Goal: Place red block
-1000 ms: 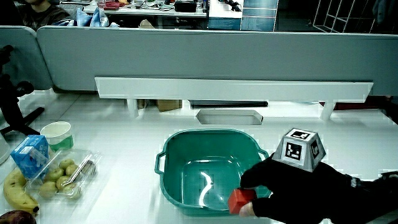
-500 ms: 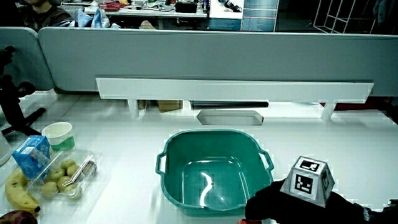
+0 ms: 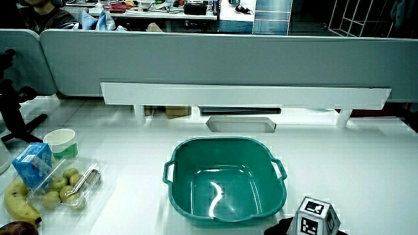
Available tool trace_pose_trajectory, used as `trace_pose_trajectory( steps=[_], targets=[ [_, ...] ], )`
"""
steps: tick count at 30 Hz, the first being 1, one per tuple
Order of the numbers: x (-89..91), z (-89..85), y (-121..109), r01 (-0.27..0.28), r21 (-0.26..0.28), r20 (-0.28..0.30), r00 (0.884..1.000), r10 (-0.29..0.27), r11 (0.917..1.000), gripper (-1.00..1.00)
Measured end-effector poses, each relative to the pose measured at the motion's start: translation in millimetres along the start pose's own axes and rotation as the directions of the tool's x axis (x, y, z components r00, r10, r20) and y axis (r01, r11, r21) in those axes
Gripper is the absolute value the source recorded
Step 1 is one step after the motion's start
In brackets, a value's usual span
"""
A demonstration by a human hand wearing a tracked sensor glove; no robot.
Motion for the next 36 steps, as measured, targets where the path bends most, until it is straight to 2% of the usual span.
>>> trace_pose_trajectory(
  steps=[1,2,3,4,5,6,7,11,13,14,15,16,18,20,23,24,25,27,33,34,36],
  targets=[
    [-2.8,2.3,-1.1,0.017,0.051,0.043,0.999,-0.019,0.9985,0.00],
    [-1.8,-3.9,1.8,0.000,-0.001,0.009,1.000,0.000,1.0000,0.00],
    [-1.6,-7.0,3.1,0.002,-0.007,0.000,1.000,-0.002,1.0000,0.00],
    [-2.5,-8.0,3.0,0.016,0.042,0.047,0.999,-0.018,0.9990,0.00],
    [-3.9,-7.2,2.8,0.015,0.051,0.060,0.998,-0.018,0.9986,0.00],
    [-3.5,-10.4,4.0,0.019,0.042,0.055,0.998,-0.021,0.9990,0.00],
    [-2.3,-15.3,6.4,0.006,-0.010,0.012,1.000,-0.005,0.9999,0.00],
    [-5.1,-19.8,8.1,0.005,-0.004,0.026,1.000,-0.005,1.0000,0.00],
    [-4.4,-24.6,9.4,0.001,-0.009,0.008,1.000,-0.001,1.0000,0.00],
    [-5.6,-24.8,8.9,0.020,0.038,0.045,0.999,-0.021,0.9991,0.00],
    [-6.3,-27.8,10.2,0.010,-0.011,0.024,1.000,-0.010,0.9999,0.00],
    [-6.4,-30.1,11.1,0.006,-0.011,0.029,1.000,-0.006,0.9999,0.00],
    [-5.3,-33.5,11.5,0.004,-0.001,0.005,1.000,-0.004,1.0000,0.00],
    [-6.1,-33.9,12.3,0.010,-0.002,0.023,1.000,-0.010,0.9999,0.00],
    [-5.1,-32.7,11.9,0.013,-0.014,0.006,1.000,-0.013,0.9998,0.00],
    [-6.0,-31.3,10.3,0.030,0.032,0.038,0.999,-0.031,0.9990,0.00],
    [-5.3,-33.2,11.0,0.017,-0.010,-0.001,1.000,-0.017,0.9998,0.00],
    [-3.7,-34.5,11.2,0.009,-0.011,-0.024,1.000,-0.009,0.9999,-0.15],
    [-1.7,-28.7,5.2,-0.003,-0.007,-0.036,0.999,0.002,1.0000,-0.62],
    [0.5,-30.5,4.5,-0.009,-0.006,-0.065,0.998,0.009,0.9999,-0.69],
    [-0.6,-23.3,-2.1,-0.011,-0.012,-0.092,0.996,0.009,0.9999,-0.85]
  ],
)
